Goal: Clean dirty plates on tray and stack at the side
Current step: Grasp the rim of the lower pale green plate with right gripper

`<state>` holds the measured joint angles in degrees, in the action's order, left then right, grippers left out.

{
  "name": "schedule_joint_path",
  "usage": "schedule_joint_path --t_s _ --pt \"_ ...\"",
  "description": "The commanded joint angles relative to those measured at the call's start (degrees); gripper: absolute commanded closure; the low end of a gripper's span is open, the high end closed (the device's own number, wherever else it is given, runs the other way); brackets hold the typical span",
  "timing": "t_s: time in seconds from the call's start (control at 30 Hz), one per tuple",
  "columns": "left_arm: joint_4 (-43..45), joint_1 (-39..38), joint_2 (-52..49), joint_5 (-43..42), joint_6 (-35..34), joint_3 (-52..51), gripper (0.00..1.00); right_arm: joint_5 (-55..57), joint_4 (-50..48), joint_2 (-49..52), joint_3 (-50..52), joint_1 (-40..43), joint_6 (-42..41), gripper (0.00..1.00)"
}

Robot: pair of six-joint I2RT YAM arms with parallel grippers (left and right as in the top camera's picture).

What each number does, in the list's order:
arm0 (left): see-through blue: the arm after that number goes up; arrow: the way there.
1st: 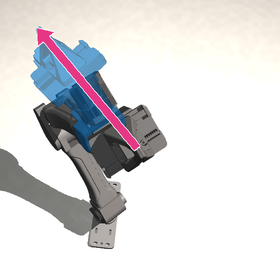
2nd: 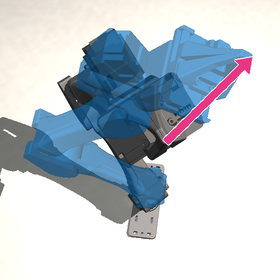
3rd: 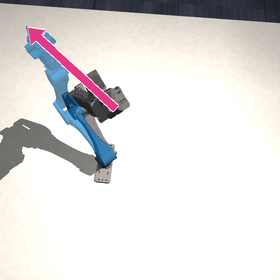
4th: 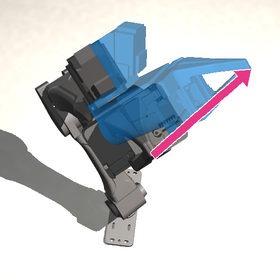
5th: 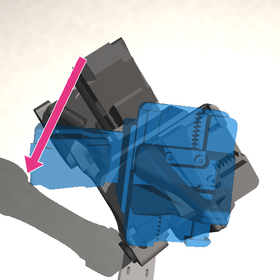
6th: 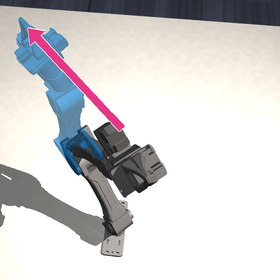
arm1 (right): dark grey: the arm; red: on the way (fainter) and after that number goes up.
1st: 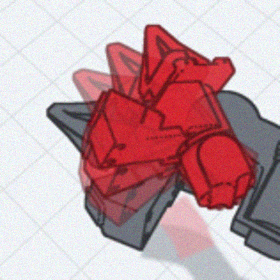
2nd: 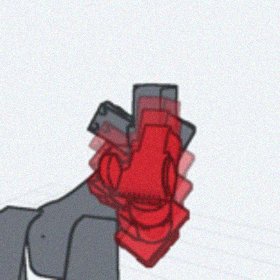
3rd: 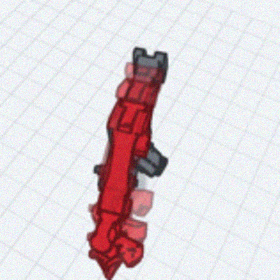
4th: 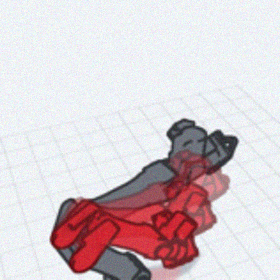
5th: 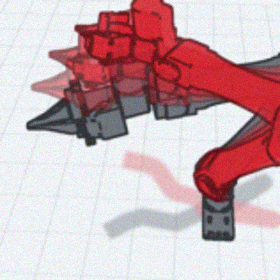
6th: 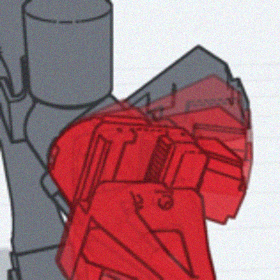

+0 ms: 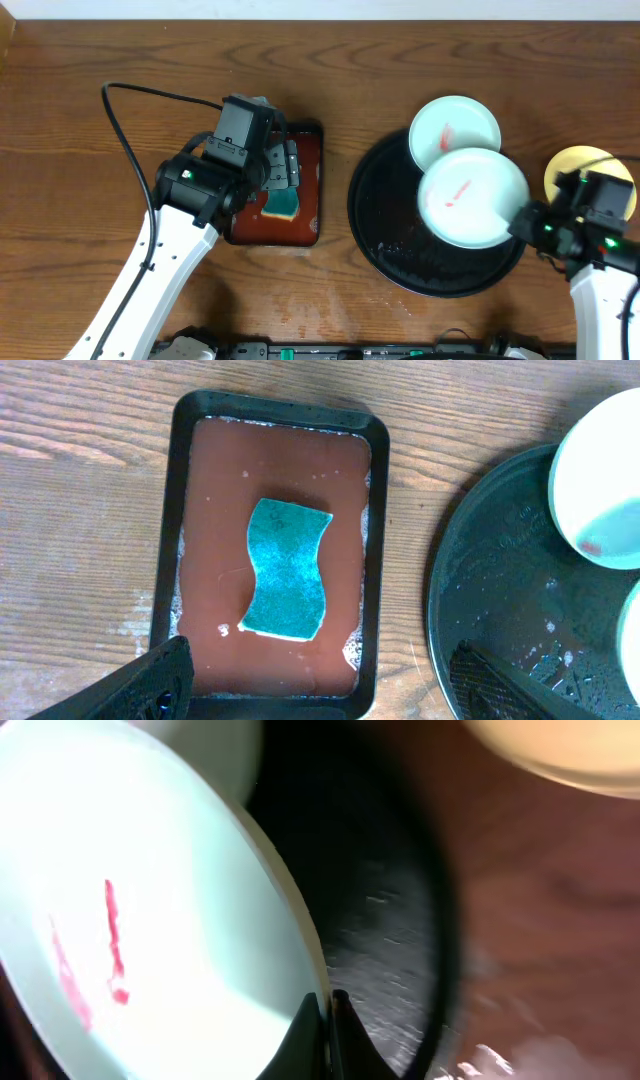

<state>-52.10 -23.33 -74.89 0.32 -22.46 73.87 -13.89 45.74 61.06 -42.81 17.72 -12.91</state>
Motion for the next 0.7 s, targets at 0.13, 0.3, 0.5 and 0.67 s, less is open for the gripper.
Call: schedule_joint_path --t_s 0.13,0.3,0.5,0.67 --pt "-0.11 0.28 -0.04 0.15 0.15 1.2 0.18 1.29 -8.81 10.25 6.91 -11.87 -0.57 0.99" --pt "-0.11 0.28 -0.04 0.15 0.15 1.2 0.18 0.83 -13.84 13.92 6.47 -12.46 -6.27 0.94" --pt "-0.13 0.28 -0.02 0.09 0.11 1.2 0.17 -3.06 -9.11 11.17 -0.83 -12.46 6.03 0.71" --pt "0.11 0.28 -0.63 2.08 0.13 0.46 0.17 -3.32 -2.64 8.52 -7.52 -12.48 7.8 0.69"
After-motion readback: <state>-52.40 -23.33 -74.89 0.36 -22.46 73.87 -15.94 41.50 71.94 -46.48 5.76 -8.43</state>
